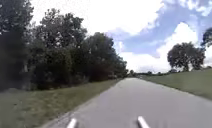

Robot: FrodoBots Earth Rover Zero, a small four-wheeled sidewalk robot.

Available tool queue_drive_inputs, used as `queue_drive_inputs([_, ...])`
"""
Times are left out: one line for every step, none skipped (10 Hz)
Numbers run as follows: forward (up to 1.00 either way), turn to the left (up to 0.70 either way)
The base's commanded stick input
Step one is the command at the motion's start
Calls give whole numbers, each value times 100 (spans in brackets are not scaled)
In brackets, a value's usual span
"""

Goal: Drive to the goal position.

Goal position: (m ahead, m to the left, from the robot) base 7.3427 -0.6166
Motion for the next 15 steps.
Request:
queue_drive_inputs([70, 0])
queue_drive_inputs([70, 0])
queue_drive_inputs([70, 0])
queue_drive_inputs([70, 0])
queue_drive_inputs([70, 0])
queue_drive_inputs([70, 0])
queue_drive_inputs([70, 0])
queue_drive_inputs([70, 0])
queue_drive_inputs([70, 0])
queue_drive_inputs([70, 0])
queue_drive_inputs([70, 0])
queue_drive_inputs([70, 0])
queue_drive_inputs([70, 0])
queue_drive_inputs([70, 0])
queue_drive_inputs([70, 0])
